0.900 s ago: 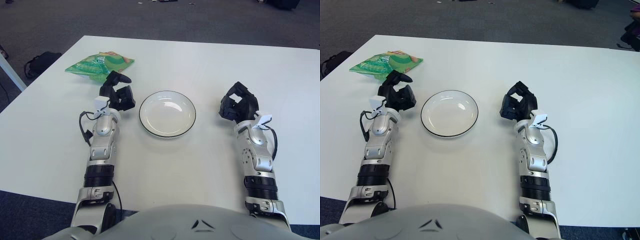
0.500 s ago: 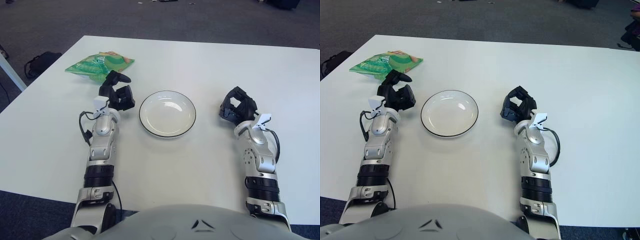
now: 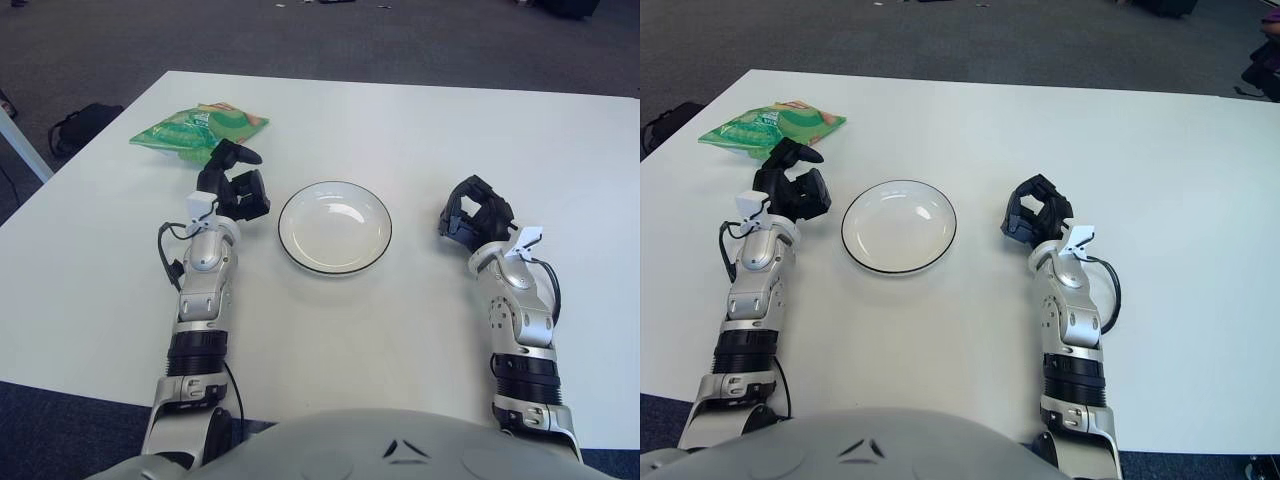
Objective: Put the snack into the plate.
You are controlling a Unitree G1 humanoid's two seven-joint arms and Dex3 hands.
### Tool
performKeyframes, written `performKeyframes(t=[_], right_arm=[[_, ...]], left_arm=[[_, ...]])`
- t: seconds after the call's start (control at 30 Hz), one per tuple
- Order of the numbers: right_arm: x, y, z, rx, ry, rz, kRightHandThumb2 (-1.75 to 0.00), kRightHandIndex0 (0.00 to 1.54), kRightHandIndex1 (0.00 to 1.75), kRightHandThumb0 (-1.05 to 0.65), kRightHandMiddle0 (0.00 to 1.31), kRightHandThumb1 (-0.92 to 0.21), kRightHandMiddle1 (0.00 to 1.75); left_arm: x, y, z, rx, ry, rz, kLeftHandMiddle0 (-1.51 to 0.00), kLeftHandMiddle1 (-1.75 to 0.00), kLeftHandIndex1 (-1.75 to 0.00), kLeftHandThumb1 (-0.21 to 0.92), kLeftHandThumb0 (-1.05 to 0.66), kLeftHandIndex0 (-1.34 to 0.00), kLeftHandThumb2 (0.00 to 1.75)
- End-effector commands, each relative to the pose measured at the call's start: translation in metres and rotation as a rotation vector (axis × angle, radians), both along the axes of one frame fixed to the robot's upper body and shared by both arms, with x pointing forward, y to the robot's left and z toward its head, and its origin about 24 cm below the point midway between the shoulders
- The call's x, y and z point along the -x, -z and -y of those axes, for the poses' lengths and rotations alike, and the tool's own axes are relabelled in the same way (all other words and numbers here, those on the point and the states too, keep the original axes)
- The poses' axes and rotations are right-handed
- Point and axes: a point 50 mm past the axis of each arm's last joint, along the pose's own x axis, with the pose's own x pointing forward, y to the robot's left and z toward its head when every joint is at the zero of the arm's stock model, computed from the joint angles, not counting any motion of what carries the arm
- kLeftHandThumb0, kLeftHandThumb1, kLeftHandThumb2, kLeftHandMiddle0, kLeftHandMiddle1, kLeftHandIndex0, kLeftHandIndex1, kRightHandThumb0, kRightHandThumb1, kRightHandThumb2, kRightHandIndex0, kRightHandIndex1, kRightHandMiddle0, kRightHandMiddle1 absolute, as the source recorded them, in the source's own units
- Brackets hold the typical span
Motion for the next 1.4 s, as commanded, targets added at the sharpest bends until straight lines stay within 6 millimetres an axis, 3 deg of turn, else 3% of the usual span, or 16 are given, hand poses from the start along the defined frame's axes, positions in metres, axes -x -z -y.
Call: performKeyframes(t=[0.0,0.2,0.53,0.67,1.37], right_arm=[[0.017,0.029,-0.004,-0.057,0.019,-0.117,-1.28,1.11,1.75,-0.47,0.59,-0.34,1.75],[0.017,0.029,-0.004,-0.053,0.019,-0.119,-1.27,1.1,1.75,-0.47,0.59,-0.35,1.75],[0.016,0.029,-0.004,-0.043,0.017,-0.12,-1.27,1.1,1.75,-0.47,0.59,-0.35,1.75],[0.016,0.029,-0.004,-0.04,0.016,-0.123,-1.28,1.1,1.75,-0.47,0.59,-0.35,1.75],[0.015,0.03,-0.002,-0.032,0.023,-0.133,-1.3,1.13,1.75,-0.48,0.6,-0.33,1.75]], left_arm=[[0.006,0.01,-0.003,-0.001,-0.005,-0.037,-1.17,-1.75,-1.75,0.4,-0.45,-0.55,1.21],[0.006,0.004,-0.006,-0.042,-0.04,-0.005,-1.16,-1.75,-1.75,0.42,-0.45,-0.53,1.18],[0.005,-0.017,-0.009,-0.293,-0.145,0.098,-1.18,-1.75,-1.75,0.44,-0.44,-0.51,1.15],[-0.007,-0.042,-0.01,-0.426,-0.168,0.158,-1.16,-1.75,-1.75,0.46,-0.43,-0.5,1.13],[-0.028,-0.1,-0.028,-0.746,-0.303,0.267,-1.08,-1.75,-1.75,0.48,-0.43,-0.48,1.11]])
